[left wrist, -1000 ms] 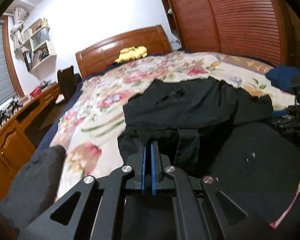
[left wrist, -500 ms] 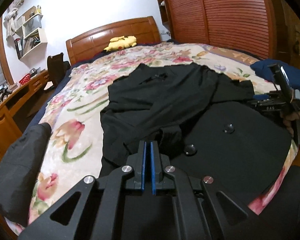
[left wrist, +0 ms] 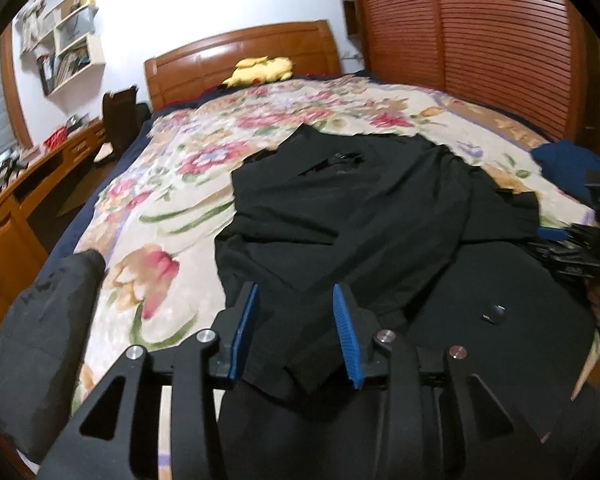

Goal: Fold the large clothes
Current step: 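Move both open tools to the coat hem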

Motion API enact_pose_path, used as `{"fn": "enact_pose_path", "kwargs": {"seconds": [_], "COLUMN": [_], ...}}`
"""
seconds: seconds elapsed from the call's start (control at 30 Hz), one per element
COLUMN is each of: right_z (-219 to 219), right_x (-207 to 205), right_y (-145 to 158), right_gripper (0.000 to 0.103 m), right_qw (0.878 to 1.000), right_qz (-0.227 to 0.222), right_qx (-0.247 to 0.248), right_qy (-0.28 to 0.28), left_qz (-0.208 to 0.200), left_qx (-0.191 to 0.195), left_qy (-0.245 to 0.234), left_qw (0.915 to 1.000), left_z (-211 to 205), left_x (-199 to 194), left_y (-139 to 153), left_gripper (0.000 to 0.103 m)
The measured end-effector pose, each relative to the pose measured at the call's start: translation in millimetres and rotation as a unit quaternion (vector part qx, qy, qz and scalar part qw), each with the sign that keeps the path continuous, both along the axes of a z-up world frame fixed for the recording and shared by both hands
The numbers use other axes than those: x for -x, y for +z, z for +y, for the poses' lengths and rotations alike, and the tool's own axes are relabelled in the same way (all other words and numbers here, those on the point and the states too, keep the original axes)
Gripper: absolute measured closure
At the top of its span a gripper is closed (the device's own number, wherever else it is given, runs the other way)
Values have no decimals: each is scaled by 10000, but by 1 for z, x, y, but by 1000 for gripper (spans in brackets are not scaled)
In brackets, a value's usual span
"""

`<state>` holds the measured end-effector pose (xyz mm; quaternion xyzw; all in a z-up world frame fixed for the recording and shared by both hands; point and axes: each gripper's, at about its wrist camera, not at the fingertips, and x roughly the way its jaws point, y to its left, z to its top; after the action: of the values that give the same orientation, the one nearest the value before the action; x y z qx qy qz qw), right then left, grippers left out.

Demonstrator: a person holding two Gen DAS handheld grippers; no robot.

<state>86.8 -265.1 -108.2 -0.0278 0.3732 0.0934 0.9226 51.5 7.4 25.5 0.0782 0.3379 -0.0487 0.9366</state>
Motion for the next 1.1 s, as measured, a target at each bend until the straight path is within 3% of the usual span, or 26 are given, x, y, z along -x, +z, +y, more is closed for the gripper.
{"fn": "enact_pose_path", "kwargs": {"seconds": [0.2, 0.4, 0.73, 0.97, 1.1], "right_z": [-2, -3, -4, -3, -4], "right_x": [-1, 0, 0, 0, 0], "right_y": [1, 1, 1, 1, 1], "right_gripper": [44, 44, 44, 44, 44], "right_qw": [9999, 9998, 9998, 9999, 10000], "right_qz": [20, 7, 12, 6, 4], "right_qx": [-139, -185, -174, -136, -58], "right_qy": [32, 40, 37, 28, 18], "left_qz": [344, 707, 728, 647, 573], "left_qx": [176, 143, -204, 168, 473], "left_qy": [286, -19, -323, -245, -222], "left_qw": [9988, 9974, 9966, 9975, 9970], "left_z": [15, 15, -4, 8, 22], "left_x": [-17, 1, 37, 46, 58], "left_y": [-22, -42, -69, -70, -64], "left_gripper": [66, 66, 66, 66, 60]}}
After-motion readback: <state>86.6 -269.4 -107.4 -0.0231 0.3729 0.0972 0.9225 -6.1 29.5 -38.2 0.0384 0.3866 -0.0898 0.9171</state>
